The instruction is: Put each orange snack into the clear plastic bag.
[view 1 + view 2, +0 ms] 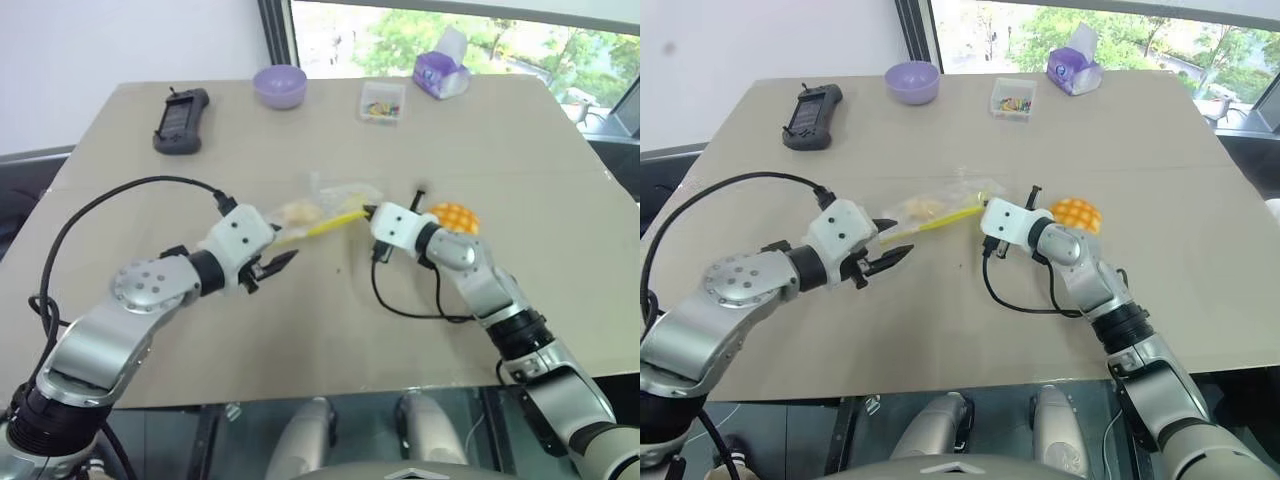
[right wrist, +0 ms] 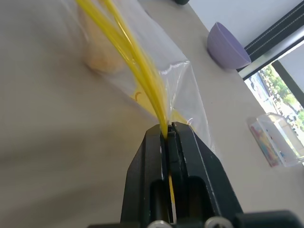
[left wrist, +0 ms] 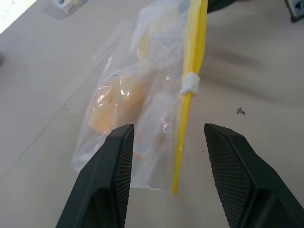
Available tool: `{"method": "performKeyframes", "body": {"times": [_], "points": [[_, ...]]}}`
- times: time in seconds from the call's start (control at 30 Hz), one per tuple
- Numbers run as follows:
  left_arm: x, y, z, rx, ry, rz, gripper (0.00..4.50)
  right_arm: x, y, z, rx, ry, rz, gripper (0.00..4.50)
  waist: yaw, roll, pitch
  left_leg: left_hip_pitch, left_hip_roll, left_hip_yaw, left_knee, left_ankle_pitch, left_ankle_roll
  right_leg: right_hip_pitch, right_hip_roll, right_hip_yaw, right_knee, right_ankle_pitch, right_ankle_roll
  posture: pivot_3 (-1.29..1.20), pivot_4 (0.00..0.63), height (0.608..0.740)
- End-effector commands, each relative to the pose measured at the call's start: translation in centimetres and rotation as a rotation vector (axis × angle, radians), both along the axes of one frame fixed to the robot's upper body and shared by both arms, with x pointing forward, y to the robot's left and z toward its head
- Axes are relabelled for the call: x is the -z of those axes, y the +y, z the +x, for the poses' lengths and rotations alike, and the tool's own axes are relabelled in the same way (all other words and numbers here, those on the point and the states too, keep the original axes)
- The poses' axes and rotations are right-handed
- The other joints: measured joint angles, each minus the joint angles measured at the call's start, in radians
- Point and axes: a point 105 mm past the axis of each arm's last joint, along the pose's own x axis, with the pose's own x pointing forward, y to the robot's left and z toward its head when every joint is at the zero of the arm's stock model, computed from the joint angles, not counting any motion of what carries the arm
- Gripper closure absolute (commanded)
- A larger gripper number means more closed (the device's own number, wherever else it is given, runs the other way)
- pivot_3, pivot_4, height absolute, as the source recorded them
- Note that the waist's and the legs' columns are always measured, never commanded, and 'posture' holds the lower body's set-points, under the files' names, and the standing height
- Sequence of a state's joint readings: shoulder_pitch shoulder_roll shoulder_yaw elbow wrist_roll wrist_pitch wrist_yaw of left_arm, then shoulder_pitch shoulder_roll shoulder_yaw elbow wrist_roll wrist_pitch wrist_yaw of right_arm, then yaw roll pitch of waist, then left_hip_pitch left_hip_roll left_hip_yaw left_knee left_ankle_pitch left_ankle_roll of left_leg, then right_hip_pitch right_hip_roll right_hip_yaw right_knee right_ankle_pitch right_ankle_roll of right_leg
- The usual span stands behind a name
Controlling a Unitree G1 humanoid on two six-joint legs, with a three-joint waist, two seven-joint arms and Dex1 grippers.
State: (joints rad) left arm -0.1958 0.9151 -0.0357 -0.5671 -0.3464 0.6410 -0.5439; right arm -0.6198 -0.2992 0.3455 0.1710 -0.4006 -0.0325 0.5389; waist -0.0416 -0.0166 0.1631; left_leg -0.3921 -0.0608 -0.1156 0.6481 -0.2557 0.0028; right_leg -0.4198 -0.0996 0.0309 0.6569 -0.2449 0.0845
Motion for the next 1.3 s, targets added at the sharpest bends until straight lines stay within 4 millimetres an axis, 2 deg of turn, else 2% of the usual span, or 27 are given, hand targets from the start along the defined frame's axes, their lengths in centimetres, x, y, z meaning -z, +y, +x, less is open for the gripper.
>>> {"method": "performKeyframes", "body": {"times": [0.03,0.07,0.13,0.17,0.2,0.4,0.5,0.57,0.77,0.8,0.9,0.93,1.03,1.13,1.3], "points": [[0.0,-1.0,0.3,0.028,-0.041,0.03,2.53,-1.9,0.3,-0.4,-0.023,-0.056,0.027,4.5,0.0,0.0,0.0,0.0,0.0,0.0,0.0,0.0,0.0,0.0,0.0,0.0,0.0,0.0,0.0,0.0,0.15,0.74],[0.1,-1.1,0.3,0.031,-0.04,0.035,2.81,-1.9,0.3,-0.4,-0.022,-0.056,0.028,4.5,0.0,0.0,0.0,0.0,0.0,0.0,0.0,0.0,0.0,0.0,0.0,0.0,0.0,0.0,0.0,0.0,0.15,0.74],[0.1,-1.1,0.4,0.037,-0.047,0.055,3.61,-2.0,0.2,-0.3,-0.02,-0.059,0.03,4.5,-0.001,0.0,0.0,0.0,0.0,0.0,0.0,0.0,0.0,0.0,0.0,0.0,0.0,0.0,0.0,0.0,0.15,0.74],[0.1,-1.0,0.5,0.037,-0.056,0.066,4.17,-2.1,0.2,-0.3,-0.016,-0.063,0.032,4.5,-0.001,0.0,0.0,0.0,0.0,0.0,0.0,0.0,0.0,0.0,0.0,0.0,0.0,0.0,0.0,0.0,0.15,0.74],[0.0,-1.0,0.6,0.041,-0.068,0.08,4.47,-2.2,0.1,-0.2,-0.007,-0.071,0.04,4.5,-0.001,0.0,0.0,0.0,0.0,0.0,0.0,0.0,0.0,0.0,0.0,0.0,0.0,0.0,0.0,0.0,0.15,0.74],[-0.4,-0.2,2.4,0.051,-0.152,0.163,4.47,-2.5,-0.2,0.1,-0.046,-0.03,0.062,4.5,0.0,0.0,0.0,0.0,0.0,0.0,0.001,0.0,0.0,0.0,0.0,0.0,0.0,0.0,0.0,0.0,0.15,0.74],[-0.6,0.5,3.7,0.062,-0.184,0.197,4.5,-2.8,-1.2,0.5,-0.019,-0.029,0.06,3.45,0.0,0.0,0.0,0.0,0.0,0.0,0.001,0.0,0.0,0.0,0.0,0.0,0.001,0.0,0.0,0.0,0.15,0.74],[-0.8,0.6,4.5,0.079,-0.202,0.209,4.5,-3.2,-2.4,0.4,0.009,-0.028,0.08,3.05,0.001,0.0,0.0,0.0,0.0,0.0,0.001,0.0,0.0,0.0,0.0,0.0,0.0,0.0,0.0,0.0,0.15,0.74],[-1.2,0.4,5.6,0.116,-0.24,0.223,4.5,-4.0,-4.8,-0.9,0.038,0.038,0.154,3.05,0.001,0.0,0.0,-0.003,-0.001,-0.003,0.002,0.0,0.0,0.0,-0.001,-0.003,0.0,0.0,0.0,0.0,0.15,0.74],[-1.2,0.3,5.7,0.12,-0.245,0.223,4.5,-4.3,-4.7,-1.2,0.036,0.067,0.199,3.29,-0.001,0.0,0.0,-0.003,-0.001,-0.002,0.002,0.0,0.0,0.0,-0.001,-0.003,0.0,0.0,0.0,0.0,0.15,0.74],[-1.5,0.1,5.9,0.133,-0.269,0.231,4.5,-5.3,-3.0,-1.8,0.008,0.124,0.317,4.32,-0.005,0.0,0.0,-0.003,0.0,-0.002,0.002,0.0,0.0,-0.001,0.0,-0.003,0.002,0.0,0.0,0.0,0.15,0.74],[-1.5,-0.1,5.9,0.138,-0.275,0.233,4.5,-5.5,-2.3,-1.9,-0.004,0.131,0.339,4.43,-0.005,0.0,0.0,-0.002,0.0,-0.002,0.002,0.0,0.0,-0.001,0.0,-0.002,0.003,0.0,0.0,0.0,0.15,0.74],[-1.5,-0.3,5.8,0.147,-0.279,0.232,4.5,-6.2,0.4,-2.4,-0.061,0.142,0.383,4.43,-0.004,0.0,0.0,-0.002,0.0,-0.002,0.004,0.0,0.0,-0.002,0.001,-0.002,0.004,0.0,0.0,0.0,0.15,0.74],[-1.4,-0.4,5.7,0.153,-0.282,0.235,4.5,-6.3,1.9,-2.3,-0.079,0.136,0.386,4.43,-0.001,0.0,0.0,-0.003,0.0,-0.003,0.005,0.0,0.0,-0.002,0.0,-0.002,0.005,0.0,0.0,0.0,0.15,0.74],[-1.3,-0.6,5.2,0.165,-0.283,0.236,4.5,-6.4,3.1,-1.8,-0.107,0.115,0.362,4.43,0.0,0.0,0.0,-0.003,-0.001,-0.003,0.005,0.0,0.0,-0.002,0.0,-0.002,0.004,0.0,0.0,0.0,0.15,0.74]]}}
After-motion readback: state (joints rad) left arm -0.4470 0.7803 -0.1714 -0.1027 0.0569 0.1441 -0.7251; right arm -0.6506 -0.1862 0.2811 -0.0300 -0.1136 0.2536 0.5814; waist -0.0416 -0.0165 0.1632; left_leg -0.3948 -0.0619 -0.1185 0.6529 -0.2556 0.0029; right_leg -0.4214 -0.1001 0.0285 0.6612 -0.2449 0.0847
